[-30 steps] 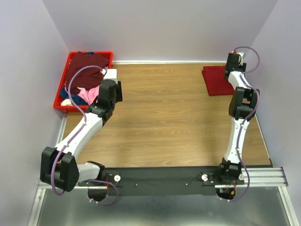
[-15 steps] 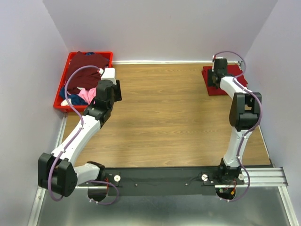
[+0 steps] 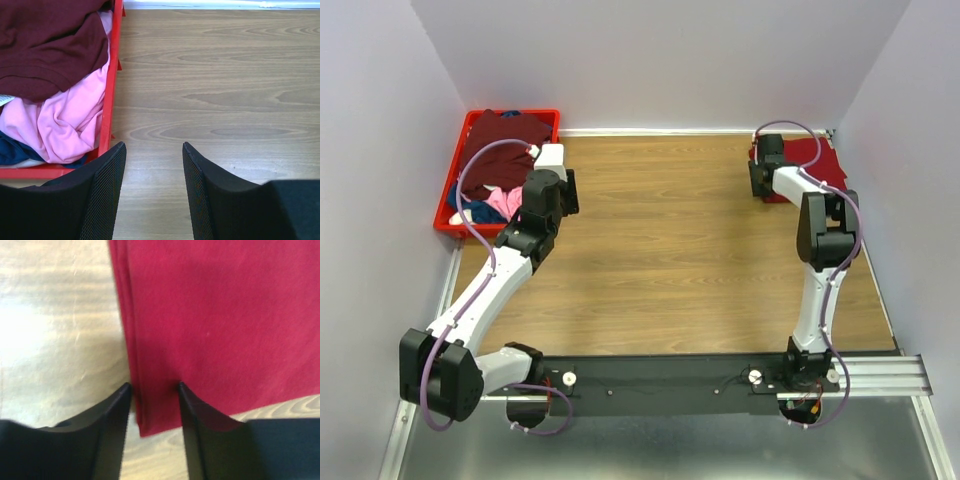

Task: Fold and stack the t-shirts
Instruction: Neatly place the folded tshirt to the corner

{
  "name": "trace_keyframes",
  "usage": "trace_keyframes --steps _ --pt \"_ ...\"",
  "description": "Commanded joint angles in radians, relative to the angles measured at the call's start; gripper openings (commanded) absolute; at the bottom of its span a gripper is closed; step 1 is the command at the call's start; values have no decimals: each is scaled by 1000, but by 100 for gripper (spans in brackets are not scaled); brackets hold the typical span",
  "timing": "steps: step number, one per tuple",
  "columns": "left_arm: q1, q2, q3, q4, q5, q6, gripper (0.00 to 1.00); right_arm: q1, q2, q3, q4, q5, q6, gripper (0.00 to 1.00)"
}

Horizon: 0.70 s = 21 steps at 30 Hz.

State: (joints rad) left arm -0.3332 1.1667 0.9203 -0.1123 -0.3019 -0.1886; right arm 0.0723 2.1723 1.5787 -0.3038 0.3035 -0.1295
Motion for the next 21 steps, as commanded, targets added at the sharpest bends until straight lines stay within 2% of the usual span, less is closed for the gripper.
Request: trace_keyframes --steps 1,2,4,5,7,16,21 --pt "3 -7 6 16 17 -8 57 6 90 21 -23 63 -41 46" --pt "3 -7 6 16 17 -8 57 7 101 36 -24 71 -53 43" --pt "3 -1 5 16 17 -8 57 6 133 59 -24 111 -93 25" --pt "3 -1 3 17 15 -8 57 6 159 93 -23 149 -110 11" --pt "3 1 2 22 14 -6 57 6 188 131 -23 190 -142 1" --pt "3 34 -8 34 3 -8 57 6 352 383 5 259 -301 1" --pt "2 65 -3 31 10 -6 57 4 377 396 19 244 -289 1"
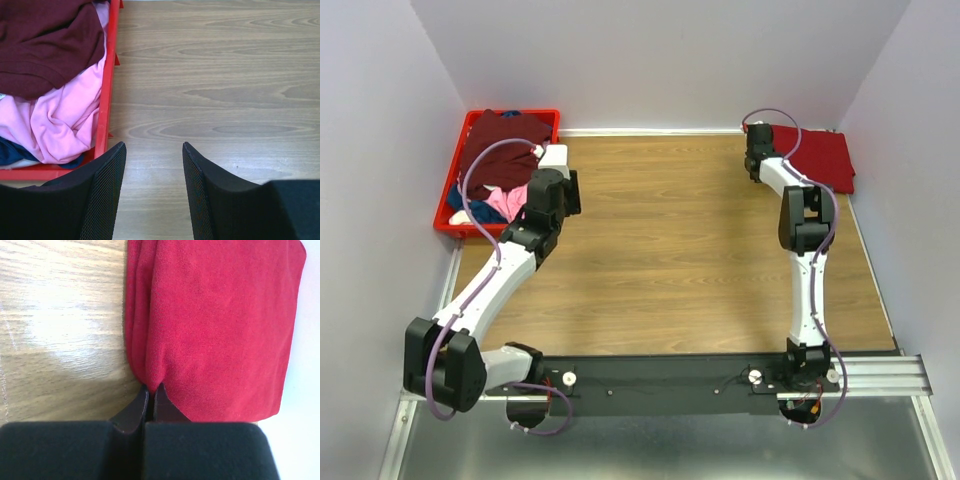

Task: Fold and stack the t-shirts
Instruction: Neatly place the folded tshirt to the corner, then reset both grippers

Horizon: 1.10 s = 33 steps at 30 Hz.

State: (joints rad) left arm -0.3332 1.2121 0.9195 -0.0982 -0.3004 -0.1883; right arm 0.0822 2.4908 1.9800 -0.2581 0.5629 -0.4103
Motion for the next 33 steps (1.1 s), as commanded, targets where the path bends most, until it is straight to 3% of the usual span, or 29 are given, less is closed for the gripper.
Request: trace_keyframes --steps 1,7,11,14,15,19,22,26,27,28,33 --pt "3 20 2 15 14 -5 57 -4 48 -19 -27 -24 1 1" --pt "3 -2 -4 17 20 -7 57 -2 -43 -148 -24 -20 7 2" --pt "2 -19 -2 17 26 -7 57 -4 -78 -191 -10 -1 43 10" --pt "3 -31 -4 18 26 -5 57 -1 -110 -210 -10 0 64 29" --pt "3 -39 -2 18 26 -4 57 1 -124 -228 -12 -1 92 41" --pt "3 -54 1 18 27 -4 57 13 -263 -279 -24 -73 218 56" --pt "3 -77 -1 20 32 -2 57 13 -444 -351 -38 -136 406 64" --pt "2 -147 -18 46 55 -3 57 13 -734 -475 -56 -207 595 87" --pt "2 -148 -18 45 55 -5 57 13 -791 -500 -58 -224 626 87" --pt "2 -176 -11 37 46 -11 57 13 -917 -535 -58 -259 648 98" --pt "2 -314 27 -1 -14 -39 58 13 -1263 -708 -58 -331 711 100"
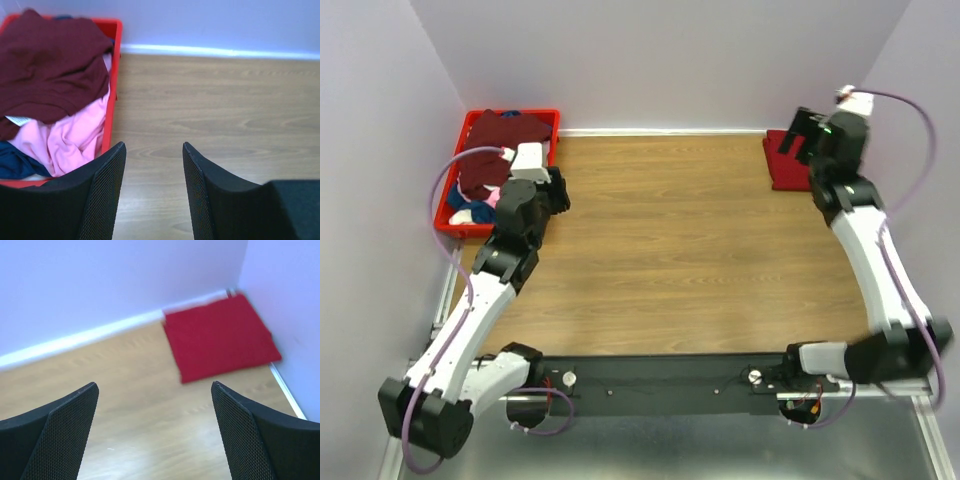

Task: Fold and stack the t-shirts
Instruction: Reset both grippers

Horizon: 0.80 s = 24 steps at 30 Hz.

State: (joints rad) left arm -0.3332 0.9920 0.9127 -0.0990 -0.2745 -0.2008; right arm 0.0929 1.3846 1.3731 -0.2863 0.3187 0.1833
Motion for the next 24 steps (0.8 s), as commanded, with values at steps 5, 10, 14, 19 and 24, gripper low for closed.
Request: trace_keyframes --steps 5,10,14,19,24 --pt "3 -283 46 -33 -120 -9 79 2 -487 -262 -25 -87 94 100" --pt "3 -513 -41 18 -130 -9 98 4 -804 -428 -19 -18 59 100" --pt "2 -683 -129 131 -157 -3 99 2 -926 -502 -14 -1 39 100" --pt "3 -754 -178 189 -202 24 98 2 -954 -528 6 -7 33 100" --pt "3 -768 -189 188 -216 44 98 2 -946 -537 36 -23 28 100"
